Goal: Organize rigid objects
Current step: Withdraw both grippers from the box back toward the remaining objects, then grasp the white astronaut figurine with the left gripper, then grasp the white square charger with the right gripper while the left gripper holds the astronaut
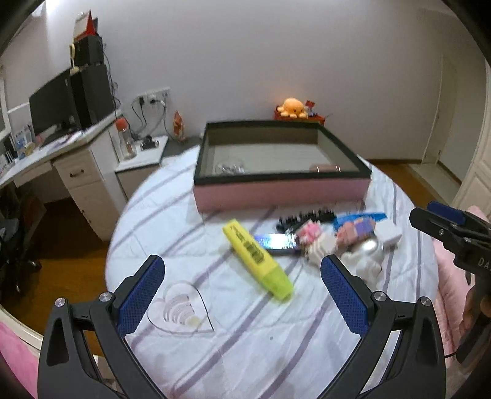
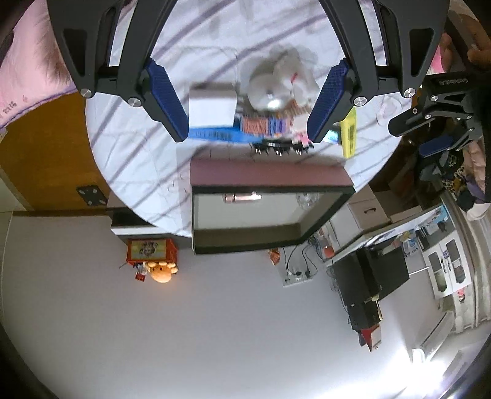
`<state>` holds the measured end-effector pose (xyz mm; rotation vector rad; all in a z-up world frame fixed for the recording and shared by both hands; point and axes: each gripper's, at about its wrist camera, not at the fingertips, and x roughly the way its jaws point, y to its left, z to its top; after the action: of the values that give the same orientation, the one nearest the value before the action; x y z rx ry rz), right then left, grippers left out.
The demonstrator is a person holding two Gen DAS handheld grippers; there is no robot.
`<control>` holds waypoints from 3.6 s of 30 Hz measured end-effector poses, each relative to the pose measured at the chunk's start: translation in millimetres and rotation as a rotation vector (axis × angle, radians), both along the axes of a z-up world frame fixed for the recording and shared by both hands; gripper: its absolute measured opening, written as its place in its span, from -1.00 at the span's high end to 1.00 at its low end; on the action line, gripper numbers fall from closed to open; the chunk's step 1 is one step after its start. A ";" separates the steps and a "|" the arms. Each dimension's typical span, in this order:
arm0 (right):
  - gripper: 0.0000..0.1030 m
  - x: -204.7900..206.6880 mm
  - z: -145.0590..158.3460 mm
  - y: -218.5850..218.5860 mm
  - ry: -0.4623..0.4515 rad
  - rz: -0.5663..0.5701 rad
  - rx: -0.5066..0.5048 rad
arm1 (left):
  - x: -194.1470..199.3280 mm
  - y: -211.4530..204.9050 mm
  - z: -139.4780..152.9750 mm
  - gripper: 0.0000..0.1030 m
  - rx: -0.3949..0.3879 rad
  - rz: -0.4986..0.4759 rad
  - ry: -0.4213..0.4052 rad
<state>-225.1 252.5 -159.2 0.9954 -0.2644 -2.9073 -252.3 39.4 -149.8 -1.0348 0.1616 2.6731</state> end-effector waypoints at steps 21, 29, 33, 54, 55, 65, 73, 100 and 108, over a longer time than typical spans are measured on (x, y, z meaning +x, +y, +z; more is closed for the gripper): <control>-0.58 4.9 -42.8 16.0 -0.130 -0.018 -0.008 | 4.1 61.0 -30.9 -0.99 -0.046 -0.138 -0.090; -0.58 7.3 -54.3 38.3 -0.161 -0.045 -0.025 | 2.3 101.4 -45.0 -0.99 -0.046 -0.215 -0.141; -0.58 7.8 -61.3 49.1 -0.174 -0.051 -0.042 | -0.7 113.1 -48.4 -0.99 -0.038 -0.229 -0.134; -0.58 4.5 -69.5 55.3 -0.188 -0.055 -0.056 | -6.4 107.6 -63.9 -0.12 -0.031 -0.300 -0.191; -0.58 4.0 -69.2 53.4 -0.188 -0.052 -0.055 | -5.3 104.2 -63.7 -0.12 -0.029 -0.299 -0.198; -0.58 -4.2 -68.9 28.1 -0.197 0.002 -0.030 | 8.2 60.8 -65.6 -0.12 -0.043 -0.231 -0.213; -0.58 -8.3 -70.1 17.5 -0.198 0.006 -0.010 | -0.4 58.1 -66.1 -0.47 -0.040 -0.216 -0.202; -0.56 -56.5 -79.2 0.2 -0.205 0.048 0.159 | -3.8 33.9 -42.0 -0.08 0.066 -0.238 -0.176; -0.37 -47.9 -76.4 0.4 -0.206 0.066 0.220 | -6.2 25.5 -34.6 -0.08 0.075 -0.230 -0.168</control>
<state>-273.0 252.9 -235.6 1.3112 0.0820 -2.8209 -258.6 64.9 -184.4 -1.1365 0.1365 2.3581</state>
